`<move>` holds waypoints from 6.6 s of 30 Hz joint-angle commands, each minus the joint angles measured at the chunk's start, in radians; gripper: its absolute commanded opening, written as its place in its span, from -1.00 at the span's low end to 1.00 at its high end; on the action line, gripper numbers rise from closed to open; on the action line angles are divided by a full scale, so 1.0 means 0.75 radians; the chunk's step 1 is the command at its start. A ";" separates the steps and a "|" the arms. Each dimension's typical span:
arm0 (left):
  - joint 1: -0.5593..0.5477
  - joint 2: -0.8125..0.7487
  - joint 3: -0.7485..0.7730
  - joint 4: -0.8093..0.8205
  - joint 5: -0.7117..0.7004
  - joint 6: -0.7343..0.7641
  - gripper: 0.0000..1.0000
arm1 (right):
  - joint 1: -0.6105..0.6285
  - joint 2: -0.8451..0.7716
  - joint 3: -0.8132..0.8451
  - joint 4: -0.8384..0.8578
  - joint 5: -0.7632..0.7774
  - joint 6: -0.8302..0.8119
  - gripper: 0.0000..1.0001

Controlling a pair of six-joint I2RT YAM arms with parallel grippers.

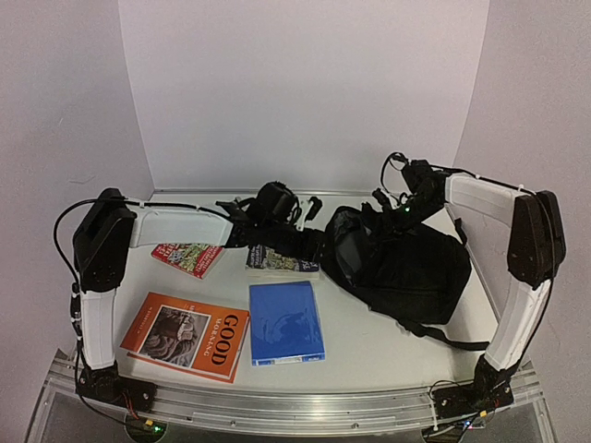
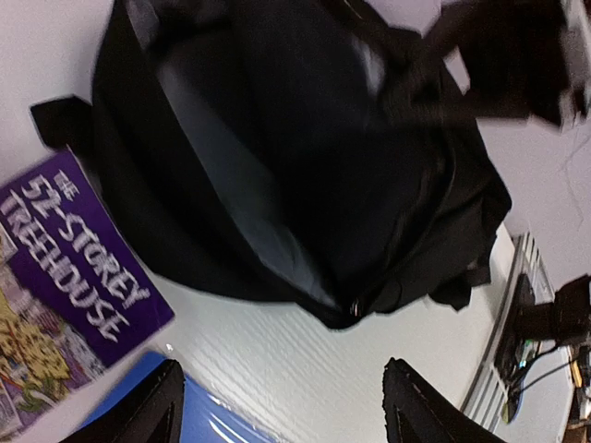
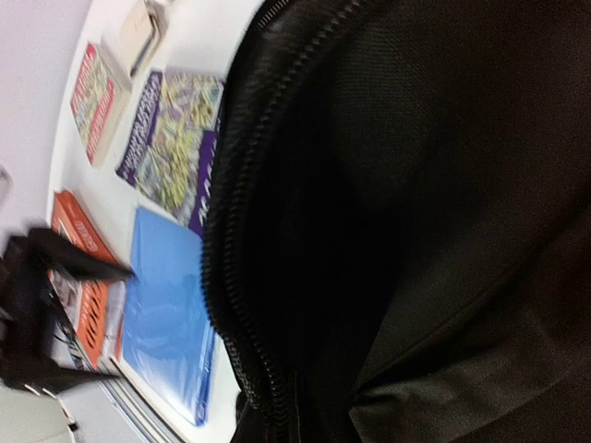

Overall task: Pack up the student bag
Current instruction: Unzip the student bag at the center of the board, then pick up the book from the center of the board.

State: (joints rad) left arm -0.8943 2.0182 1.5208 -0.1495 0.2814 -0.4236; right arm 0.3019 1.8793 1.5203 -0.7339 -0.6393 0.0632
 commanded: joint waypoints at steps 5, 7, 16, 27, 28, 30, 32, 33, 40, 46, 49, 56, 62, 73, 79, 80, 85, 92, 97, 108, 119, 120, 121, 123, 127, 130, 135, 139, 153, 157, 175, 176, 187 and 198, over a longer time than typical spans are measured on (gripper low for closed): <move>0.054 0.273 0.510 -0.231 -0.107 0.010 0.66 | 0.004 -0.196 -0.199 -0.108 0.234 -0.234 -1.00; 0.055 0.381 0.691 -0.332 -0.087 0.034 0.66 | 0.004 -0.212 -0.223 -0.108 0.262 -0.244 -1.00; 0.100 0.561 0.951 -0.475 -0.107 0.009 -0.44 | -0.012 -0.240 -0.236 -0.106 0.457 -0.296 -1.00; 0.096 0.210 0.394 -0.138 0.012 -0.034 -1.00 | -0.033 0.078 0.373 -0.128 0.502 -0.307 -1.00; 0.093 0.192 0.363 -0.122 0.023 -0.036 -1.00 | -0.033 0.114 0.443 -0.140 0.492 -0.307 -1.00; 0.076 0.163 0.313 -0.096 0.029 -0.043 -1.00 | -0.033 0.179 0.573 -0.180 0.458 -0.302 -1.00; 0.051 0.150 0.276 -0.067 0.050 -0.044 -1.00 | -0.032 0.238 0.693 -0.226 0.410 -0.289 -1.00; 0.036 0.148 0.269 -0.060 0.060 -0.038 -1.00 | -0.031 0.258 0.732 -0.246 0.379 -0.282 -1.00; -0.173 0.135 0.251 -0.013 0.086 0.108 -1.00 | 0.001 0.193 0.749 -0.300 0.224 -0.297 -1.00; -0.224 0.137 0.193 0.062 0.151 0.091 -1.00 | 0.059 0.188 0.793 -0.300 0.173 -0.286 -1.00; -0.226 0.132 0.152 0.061 0.128 0.088 -1.00 | 0.063 0.142 0.722 -0.304 0.174 -0.298 -1.00; -0.225 0.090 -0.006 0.121 0.097 0.040 -1.00 | -0.163 -0.053 0.370 -0.297 0.389 -0.353 -1.00; -0.225 0.112 -0.058 0.128 0.103 0.031 -1.00 | -0.333 0.030 0.121 -0.150 0.677 -0.425 -1.00; -0.203 0.146 0.010 0.061 0.034 -0.023 -0.84 | -0.331 0.190 -0.036 0.001 0.867 -0.429 -0.31; -0.184 0.012 -0.025 0.047 0.017 -0.055 0.23 | -0.328 0.089 0.052 -0.039 0.772 -0.401 0.28; -0.177 -0.024 -0.041 0.040 0.001 -0.066 0.34 | -0.328 0.070 0.072 -0.046 0.760 -0.398 0.36; -0.147 -0.165 -0.091 -0.088 -0.144 -0.100 0.82 | -0.328 -0.034 0.170 -0.060 0.655 -0.376 0.86; -0.125 -0.332 -0.257 -0.360 -0.309 -0.252 0.99 | -0.223 -0.102 0.288 -0.092 0.476 -0.362 0.97; -0.125 -0.500 -0.478 -0.481 -0.377 -0.472 0.99 | -0.007 -0.100 0.281 -0.093 0.440 -0.367 0.97; -0.200 -0.784 -0.732 -0.936 -0.480 -0.825 0.99 | 0.302 0.012 0.304 -0.081 0.168 -0.372 0.94; -0.416 -0.624 -0.636 -1.205 -0.458 -0.850 0.99 | 0.352 0.097 0.330 -0.080 0.079 -0.345 0.90; -0.425 -0.610 -0.638 -1.210 -0.443 -0.846 0.99 | 0.352 0.094 0.324 -0.079 0.078 -0.344 0.90; -0.434 -0.602 -0.646 -1.206 -0.423 -0.839 0.99 | 0.352 0.090 0.320 -0.079 0.079 -0.344 0.90; -0.447 -0.597 -0.670 -1.182 -0.358 -0.814 0.99 | 0.351 0.086 0.314 -0.079 0.084 -0.344 0.90; -0.457 -0.582 -0.692 -1.165 -0.265 -0.751 0.99 | 0.352 0.085 0.300 -0.079 0.094 -0.339 0.90; -0.458 -0.570 -0.698 -1.138 -0.212 -0.704 0.99 | 0.351 0.086 0.292 -0.079 0.104 -0.339 0.90; -0.458 -0.547 -0.720 -1.132 -0.172 -0.686 0.99 | 0.351 0.085 0.293 -0.079 0.120 -0.338 0.90; -0.455 -0.440 -0.710 -1.244 -0.291 -0.683 0.99 | 0.352 0.085 0.297 -0.079 0.125 -0.338 0.90; -0.161 -0.440 -0.637 -1.023 -0.719 -0.407 0.16 | 0.351 0.068 0.291 -0.079 0.194 -0.337 0.89; -0.156 -0.362 -0.569 -0.980 -0.705 -0.343 -0.27 | 0.351 0.065 0.291 -0.079 0.202 -0.340 0.89; -0.290 -0.362 -0.099 -1.375 -0.860 -0.395 -1.00 | 0.351 0.073 0.305 -0.079 0.145 -0.310 0.89; -0.290 -0.383 -0.072 -1.379 -0.882 -0.392 -1.00 | 0.352 0.074 0.310 -0.079 0.142 -0.308 0.89; -0.117 -0.155 0.248 -0.926 -0.902 -0.050 -1.00 | 0.274 0.123 0.393 -0.068 0.119 -0.210 0.92; 0.052 -0.225 0.195 -0.631 -0.648 -0.081 0.59 | 0.258 0.120 0.371 0.021 0.155 -0.141 0.94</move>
State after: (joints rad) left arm -0.8948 1.9943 1.7708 -0.7418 -0.2879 -0.4648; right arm 0.4841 1.9678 1.7805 -0.7679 -0.5129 -0.0817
